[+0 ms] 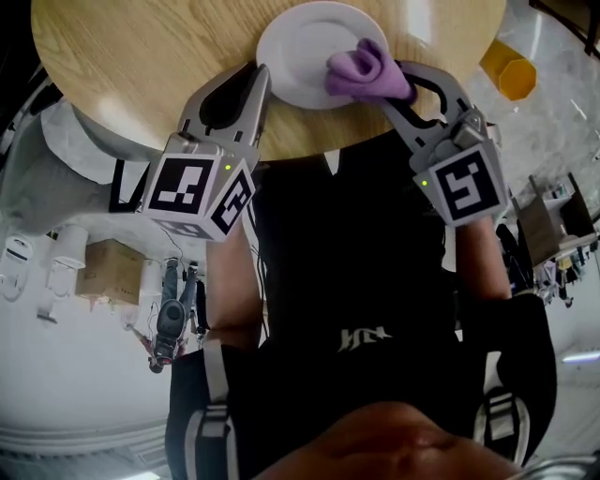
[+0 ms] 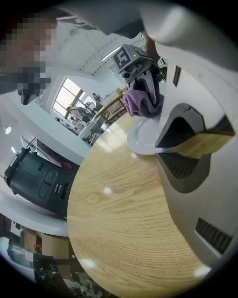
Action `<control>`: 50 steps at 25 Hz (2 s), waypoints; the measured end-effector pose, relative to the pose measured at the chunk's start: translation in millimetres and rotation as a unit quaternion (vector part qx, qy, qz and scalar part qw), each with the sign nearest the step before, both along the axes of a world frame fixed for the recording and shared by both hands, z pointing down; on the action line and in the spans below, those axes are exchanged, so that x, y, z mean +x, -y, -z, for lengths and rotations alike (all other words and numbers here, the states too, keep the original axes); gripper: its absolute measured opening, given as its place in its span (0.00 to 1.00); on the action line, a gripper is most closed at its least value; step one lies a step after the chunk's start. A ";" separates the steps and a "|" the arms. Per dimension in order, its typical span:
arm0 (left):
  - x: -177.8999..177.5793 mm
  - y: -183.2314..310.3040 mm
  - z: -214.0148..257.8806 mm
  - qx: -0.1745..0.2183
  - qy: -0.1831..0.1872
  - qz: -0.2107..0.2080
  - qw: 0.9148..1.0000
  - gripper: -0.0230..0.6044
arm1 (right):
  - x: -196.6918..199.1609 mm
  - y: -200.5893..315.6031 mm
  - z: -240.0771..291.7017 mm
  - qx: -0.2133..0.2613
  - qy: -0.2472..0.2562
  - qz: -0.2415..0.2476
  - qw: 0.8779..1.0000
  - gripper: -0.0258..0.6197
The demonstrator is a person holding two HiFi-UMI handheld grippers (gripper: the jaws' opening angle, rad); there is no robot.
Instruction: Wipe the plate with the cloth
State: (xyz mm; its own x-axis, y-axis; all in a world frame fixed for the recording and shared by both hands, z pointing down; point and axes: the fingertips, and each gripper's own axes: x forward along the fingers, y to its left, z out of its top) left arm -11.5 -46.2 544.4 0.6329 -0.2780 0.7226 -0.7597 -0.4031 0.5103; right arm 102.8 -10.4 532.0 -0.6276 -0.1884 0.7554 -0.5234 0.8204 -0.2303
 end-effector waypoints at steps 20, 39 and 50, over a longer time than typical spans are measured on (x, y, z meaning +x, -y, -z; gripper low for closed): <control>-2.0 2.4 0.6 0.003 -0.001 -0.001 1.000 0.10 | -59.5 -27.1 3.5 -0.010 0.059 0.048 0.997 0.18; -5.8 3.2 -1.0 0.012 0.010 0.003 1.000 0.11 | 23.4 27.5 0.5 0.013 0.003 -0.057 0.998 0.18; -13.3 18.8 45.4 0.073 0.019 -0.013 0.997 0.13 | 15.7 50.8 69.3 0.028 0.101 -0.069 0.992 0.18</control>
State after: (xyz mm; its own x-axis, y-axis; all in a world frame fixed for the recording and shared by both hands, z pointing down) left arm -24.8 -65.0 499.0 0.6148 -0.3661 0.6985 -0.7651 -0.4917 0.4157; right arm 118.4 -61.2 462.7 -0.7300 -0.3207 0.6035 -0.5795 0.7587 -0.2977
